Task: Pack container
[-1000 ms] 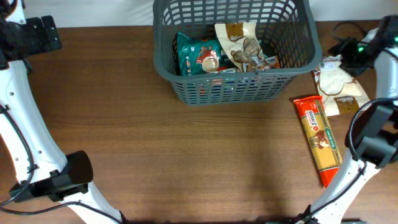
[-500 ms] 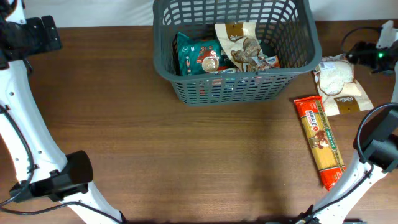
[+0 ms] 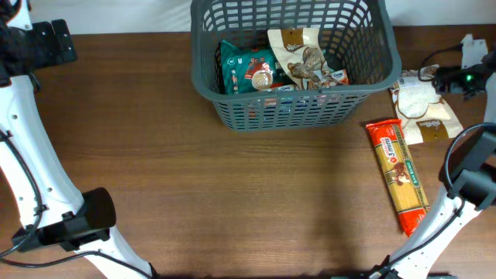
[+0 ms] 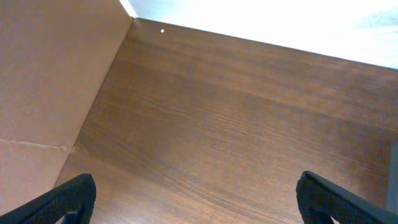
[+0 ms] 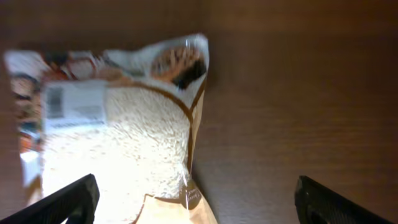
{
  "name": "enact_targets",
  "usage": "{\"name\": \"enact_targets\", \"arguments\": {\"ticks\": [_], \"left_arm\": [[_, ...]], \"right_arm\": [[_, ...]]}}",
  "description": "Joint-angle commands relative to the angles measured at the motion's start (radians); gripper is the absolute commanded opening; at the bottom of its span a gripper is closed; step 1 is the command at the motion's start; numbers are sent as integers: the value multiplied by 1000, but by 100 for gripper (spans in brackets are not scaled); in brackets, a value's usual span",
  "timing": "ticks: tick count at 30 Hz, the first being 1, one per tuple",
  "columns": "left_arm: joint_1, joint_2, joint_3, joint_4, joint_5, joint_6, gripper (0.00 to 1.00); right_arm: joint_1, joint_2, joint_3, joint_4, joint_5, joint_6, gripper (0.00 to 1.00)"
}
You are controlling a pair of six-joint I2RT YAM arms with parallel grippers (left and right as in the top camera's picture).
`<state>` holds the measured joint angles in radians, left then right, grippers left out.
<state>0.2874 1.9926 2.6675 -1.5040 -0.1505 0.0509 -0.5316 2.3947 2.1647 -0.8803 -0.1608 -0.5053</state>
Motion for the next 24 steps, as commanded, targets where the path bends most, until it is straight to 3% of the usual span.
{"name": "enact_targets", "arguments": {"ticks": [1, 4, 11, 17, 24], "left_arm": [[3, 5, -4, 0, -4, -14, 99], [3, 5, -4, 0, -4, -14, 99], [4, 5, -4, 0, -4, -14, 99], [3, 5, -4, 0, -4, -14, 99], [3, 5, -4, 0, -4, -14, 99]], "right_arm": [[-8, 41, 11, -23, 23, -37, 96], [-8, 49, 10, -61, 24, -26, 94], [-26, 48, 21, -182, 65, 149, 97], [-32, 48, 22, -302, 57, 141, 99], [-32, 48, 22, -206, 64, 87, 99]]}}
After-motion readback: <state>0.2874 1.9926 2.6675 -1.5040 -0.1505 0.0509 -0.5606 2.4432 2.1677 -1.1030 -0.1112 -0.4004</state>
